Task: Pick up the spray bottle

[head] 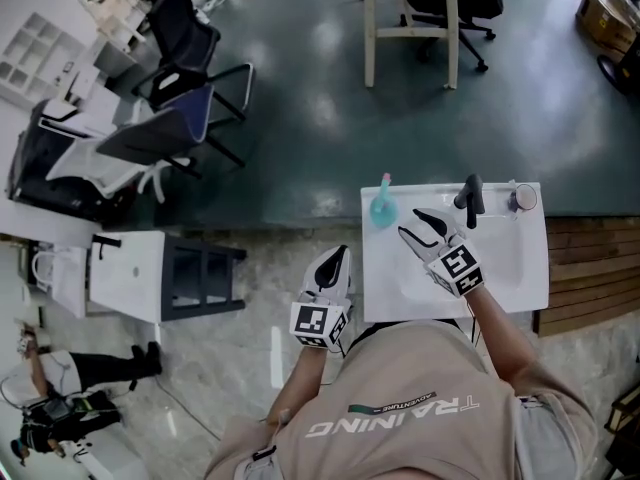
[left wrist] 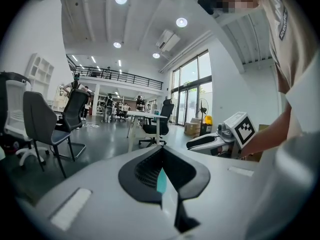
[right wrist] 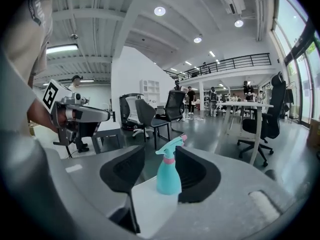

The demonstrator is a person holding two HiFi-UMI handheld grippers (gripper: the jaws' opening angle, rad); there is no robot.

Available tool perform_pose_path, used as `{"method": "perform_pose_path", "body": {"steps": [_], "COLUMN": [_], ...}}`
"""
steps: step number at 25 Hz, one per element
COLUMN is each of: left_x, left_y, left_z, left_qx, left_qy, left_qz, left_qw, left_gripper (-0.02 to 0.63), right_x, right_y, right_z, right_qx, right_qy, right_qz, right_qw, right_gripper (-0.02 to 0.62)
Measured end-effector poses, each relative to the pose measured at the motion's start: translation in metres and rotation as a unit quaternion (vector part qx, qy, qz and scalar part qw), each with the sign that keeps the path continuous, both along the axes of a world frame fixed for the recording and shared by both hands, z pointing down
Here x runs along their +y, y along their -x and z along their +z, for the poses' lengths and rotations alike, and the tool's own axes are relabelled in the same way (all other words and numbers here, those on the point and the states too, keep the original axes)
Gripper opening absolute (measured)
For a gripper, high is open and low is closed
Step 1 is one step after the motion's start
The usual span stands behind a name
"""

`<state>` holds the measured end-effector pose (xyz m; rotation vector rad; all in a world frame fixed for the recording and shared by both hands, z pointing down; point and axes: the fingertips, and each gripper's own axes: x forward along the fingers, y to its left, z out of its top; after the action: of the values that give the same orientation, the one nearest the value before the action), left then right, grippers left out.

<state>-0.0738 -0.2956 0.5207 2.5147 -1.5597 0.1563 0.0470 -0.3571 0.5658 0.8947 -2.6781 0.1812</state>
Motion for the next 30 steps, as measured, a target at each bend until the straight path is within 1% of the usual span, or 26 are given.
{"method": "perform_pose_path", "body": {"steps": [4,10,14,16,23,30], "left_x": [0.001,0.002,0.0,-0.003,-0.007,-0.01], "left_y": [0.01,0.021,0.023,0.023,0.024,0.034], "left_z": [0.003,0.007,0.009,0.01,0.011,0.015], "left_qx": [-0.003,-0.004,0.006,0.012,0.012,0.012], "left_qy": [0.007,0.016,0.023,0.024,0.026,0.032], "left_qz": [-0.01,-0.022,-0.027,-0.028,-0.024,-0.032], "left_qw": [0.9999,0.9996,0.9994,0.9993,0.9993,0.9989], "left_gripper": [0.018,0.018,0.018,0.018,0.018,0.018], "right_x": [-0.011,-0.026,-0.032,-0.038,-0.052,-0.06], "right_y": [0.011,0.02,0.031,0.036,0.051,0.06], "right_z": [0.019,0.04,0.053,0.062,0.075,0.083], "right_qx": [0.019,0.037,0.065,0.073,0.069,0.066], "right_qy": [0.011,0.015,0.004,0.004,0.016,0.022], "right_qz": [-0.009,-0.013,-0.035,-0.039,-0.043,-0.049], "right_qw": [1.0,0.999,0.997,0.997,0.997,0.996], "right_gripper": [0.215,0.216,0.216,0.216,0.216,0.215]}}
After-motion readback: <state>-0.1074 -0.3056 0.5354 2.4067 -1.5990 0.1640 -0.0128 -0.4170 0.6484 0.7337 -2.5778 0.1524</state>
